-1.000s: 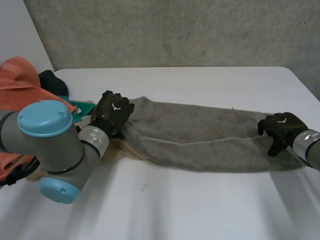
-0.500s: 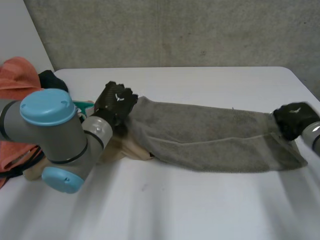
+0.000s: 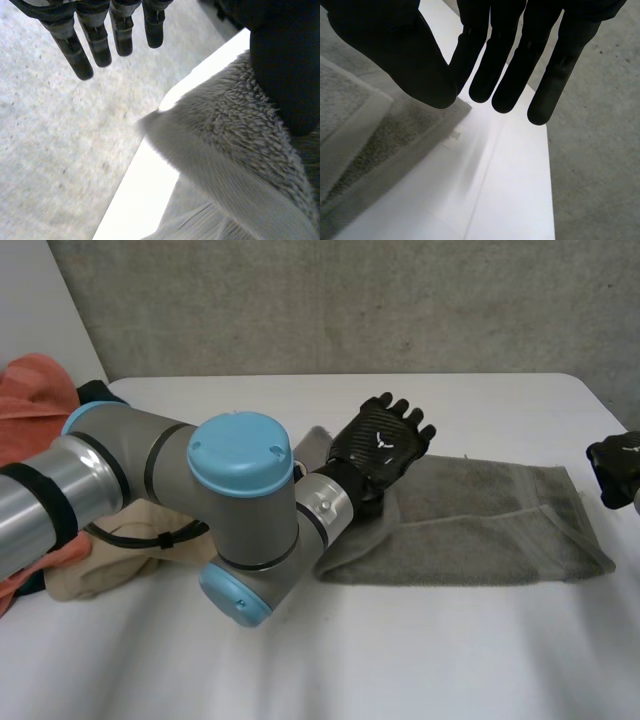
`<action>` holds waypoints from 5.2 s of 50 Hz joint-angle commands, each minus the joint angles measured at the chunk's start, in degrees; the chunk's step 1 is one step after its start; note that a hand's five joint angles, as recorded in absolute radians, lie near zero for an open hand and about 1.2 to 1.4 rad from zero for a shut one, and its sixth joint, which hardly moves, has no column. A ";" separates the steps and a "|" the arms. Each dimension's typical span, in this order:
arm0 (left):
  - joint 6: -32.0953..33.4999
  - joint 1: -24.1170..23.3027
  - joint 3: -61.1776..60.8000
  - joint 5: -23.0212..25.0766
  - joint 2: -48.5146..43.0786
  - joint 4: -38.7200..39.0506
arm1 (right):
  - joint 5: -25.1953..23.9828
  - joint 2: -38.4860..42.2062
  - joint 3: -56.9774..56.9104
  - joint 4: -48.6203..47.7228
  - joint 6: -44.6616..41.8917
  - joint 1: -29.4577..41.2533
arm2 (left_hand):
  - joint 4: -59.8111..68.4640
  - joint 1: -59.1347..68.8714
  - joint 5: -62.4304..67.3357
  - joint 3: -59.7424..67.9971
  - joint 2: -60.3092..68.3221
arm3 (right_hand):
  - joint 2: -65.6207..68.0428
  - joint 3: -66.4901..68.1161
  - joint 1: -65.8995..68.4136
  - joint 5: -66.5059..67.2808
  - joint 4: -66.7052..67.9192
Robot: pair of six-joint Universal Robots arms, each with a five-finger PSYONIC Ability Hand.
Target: Fold the laundry.
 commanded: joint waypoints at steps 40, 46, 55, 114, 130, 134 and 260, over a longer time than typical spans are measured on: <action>0.61 17.62 -9.66 -8.53 0.51 -4.66 | -1.84 -2.48 6.29 -3.91 -1.78 3.38 | 64.89 67.89 64.05 64.73 64.88 | 12.71 12.04 15.43 13.24 11.43; -2.99 26.92 -9.05 -10.47 13.17 2.36 | -1.84 -2.39 6.38 -4.53 -1.86 4.00 | 64.89 67.89 64.05 64.73 64.88 | 12.71 12.04 15.43 13.24 11.43; -9.32 38.62 -3.43 -11.43 14.59 2.29 | -1.66 -2.56 7.00 -4.70 -1.95 5.05 | 64.89 67.89 64.05 64.73 64.88 | 12.71 12.04 15.43 13.24 11.43; -0.10 -1.35 -21.36 -0.27 16.45 -8.01 | -4.47 -7.49 1.72 13.49 -3.71 1.71 | 3.17 6.17 2.33 3.01 3.15 | -54.93 -55.60 -52.21 -54.41 -56.21; 4.30 -6.46 -2.29 -5.28 -6.41 -7.03 | -2.36 -3.88 5.06 4.17 -3.53 4.88 | 21.66 24.65 20.82 21.50 21.64 | -51.74 -52.40 -49.02 -51.21 -53.01; 4.65 -6.37 -0.61 -5.72 -7.12 -7.38 | -2.36 -3.27 5.06 3.47 -3.71 4.70 | 50.54 53.53 49.70 50.38 50.52 | -51.23 -51.90 -48.51 -50.70 -52.51; -13.37 18.59 -14.96 -12.40 16.97 -10.99 | -3.43 -0.82 -20.67 33.36 -14.26 6.63 | 64.89 67.89 64.05 64.73 64.88 | 12.71 12.04 15.43 13.24 11.43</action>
